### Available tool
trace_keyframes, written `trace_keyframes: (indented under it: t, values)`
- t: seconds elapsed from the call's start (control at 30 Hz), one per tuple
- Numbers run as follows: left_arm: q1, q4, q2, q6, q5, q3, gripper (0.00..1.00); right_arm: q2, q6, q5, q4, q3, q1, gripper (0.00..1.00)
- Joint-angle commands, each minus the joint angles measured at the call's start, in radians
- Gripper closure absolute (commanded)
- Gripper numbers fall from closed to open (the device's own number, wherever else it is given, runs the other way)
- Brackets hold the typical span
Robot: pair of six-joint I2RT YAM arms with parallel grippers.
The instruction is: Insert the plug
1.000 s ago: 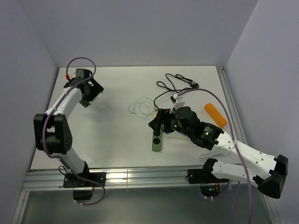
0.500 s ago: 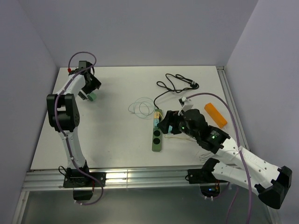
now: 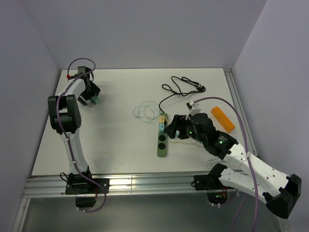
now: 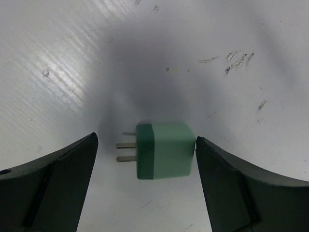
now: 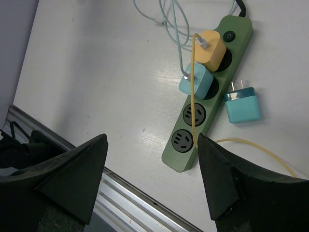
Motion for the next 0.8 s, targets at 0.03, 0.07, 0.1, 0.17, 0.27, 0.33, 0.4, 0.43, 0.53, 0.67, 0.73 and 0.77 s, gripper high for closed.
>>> trace_keyframes:
  t: [0.03,0.07,0.1,0.17,0.27,0.33,0.4,0.43,0.53,0.67,0.73,0.77]
  values:
    - [0.004,0.033,0.032,0.027,0.039,0.052,0.13,-0.014,-0.018,-0.003,0.028,-0.01,-0.011,0.19]
    - [0.004,0.04,0.036,0.027,0.05,0.048,0.14,-0.014,-0.018,-0.005,0.028,-0.01,-0.011,0.19]
    - [0.004,0.047,0.039,0.032,0.059,0.043,0.15,-0.014,-0.019,-0.003,0.026,-0.011,-0.011,0.19]
    - [0.005,0.056,0.041,0.027,0.064,0.036,0.2,-0.014,-0.018,-0.002,0.029,-0.015,-0.012,0.19]
    - [0.005,0.073,0.036,0.032,0.081,0.031,0.3,-0.011,-0.013,-0.005,0.031,-0.019,-0.012,0.19]
    - [0.007,0.076,0.027,0.035,0.078,0.025,0.44,-0.011,-0.015,-0.01,0.031,-0.019,-0.012,0.19]
    - [0.007,0.086,0.001,0.037,0.079,0.005,0.49,-0.009,-0.01,-0.013,0.028,-0.016,-0.012,0.19]
    - [0.007,0.092,-0.011,0.037,0.084,-0.007,0.53,-0.009,-0.008,-0.016,0.025,-0.013,-0.014,0.19]
    - [0.007,0.093,-0.074,0.034,0.124,-0.052,0.69,-0.006,-0.008,-0.028,0.017,0.005,-0.014,0.19]
    - [-0.009,0.144,-0.227,0.031,0.228,-0.219,0.8,0.032,-0.03,-0.1,-0.012,0.07,-0.014,0.2]
    - [-0.036,0.156,-0.339,0.05,0.246,-0.276,0.8,0.058,-0.036,-0.134,-0.018,0.093,-0.012,0.2]
    - [-0.044,0.161,-0.381,0.057,0.278,-0.337,0.83,0.065,-0.039,-0.169,-0.02,0.11,-0.014,0.2]
